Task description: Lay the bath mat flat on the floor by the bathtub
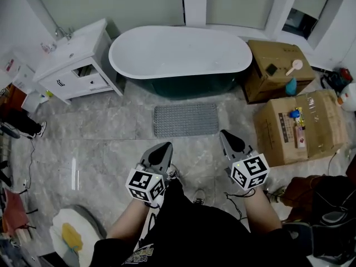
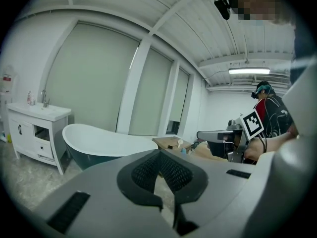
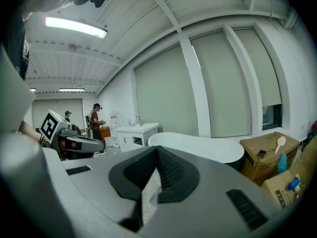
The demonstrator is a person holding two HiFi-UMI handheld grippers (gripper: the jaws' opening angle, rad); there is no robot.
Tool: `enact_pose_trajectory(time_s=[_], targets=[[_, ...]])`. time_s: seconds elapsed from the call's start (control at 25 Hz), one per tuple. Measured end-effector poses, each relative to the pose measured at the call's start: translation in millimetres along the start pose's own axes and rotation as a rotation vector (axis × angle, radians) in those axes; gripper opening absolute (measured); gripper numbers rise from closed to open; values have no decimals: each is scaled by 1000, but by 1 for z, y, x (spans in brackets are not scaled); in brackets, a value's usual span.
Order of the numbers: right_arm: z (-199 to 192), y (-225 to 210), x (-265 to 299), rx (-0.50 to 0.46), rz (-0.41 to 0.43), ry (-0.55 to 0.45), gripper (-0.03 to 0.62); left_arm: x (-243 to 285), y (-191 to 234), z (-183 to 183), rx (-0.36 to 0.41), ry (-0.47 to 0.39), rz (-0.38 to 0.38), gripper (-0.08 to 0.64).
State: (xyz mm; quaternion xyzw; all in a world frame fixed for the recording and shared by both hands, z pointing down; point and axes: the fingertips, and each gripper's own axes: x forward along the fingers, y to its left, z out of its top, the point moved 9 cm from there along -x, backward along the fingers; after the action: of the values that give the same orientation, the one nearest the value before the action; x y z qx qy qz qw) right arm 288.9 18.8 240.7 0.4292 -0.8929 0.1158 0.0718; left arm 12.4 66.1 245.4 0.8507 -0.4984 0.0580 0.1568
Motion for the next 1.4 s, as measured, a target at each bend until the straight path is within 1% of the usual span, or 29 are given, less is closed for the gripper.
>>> enact_pose_trajectory(time_s=[0.12, 0.28, 0.44, 0.6, 0.88, 1.04, 1.4], targets=[[-13, 0, -20, 21, 14, 1, 17, -15, -15, -9, 11, 4, 36, 15], [-24, 6, -37, 34, 29, 8, 17, -39, -26, -12, 5, -6, 83, 15], [-31, 24, -44, 38, 51, 5, 17, -65, -29, -16, 8, -17, 119, 15], [-34, 47, -41, 41, 67, 6, 17, -90, -23, -19, 1, -19, 134, 15], [-36, 105, -26, 37, 75, 6, 17, -131, 7, -22, -14, -36, 114, 15], [-34, 142, -18, 12, 72, 11, 17, -153, 29, -23, -23, -49, 91, 15], [-31, 206, -8, 6, -5, 8, 16, -186, 74, -23, -27, -41, 6, 15]])
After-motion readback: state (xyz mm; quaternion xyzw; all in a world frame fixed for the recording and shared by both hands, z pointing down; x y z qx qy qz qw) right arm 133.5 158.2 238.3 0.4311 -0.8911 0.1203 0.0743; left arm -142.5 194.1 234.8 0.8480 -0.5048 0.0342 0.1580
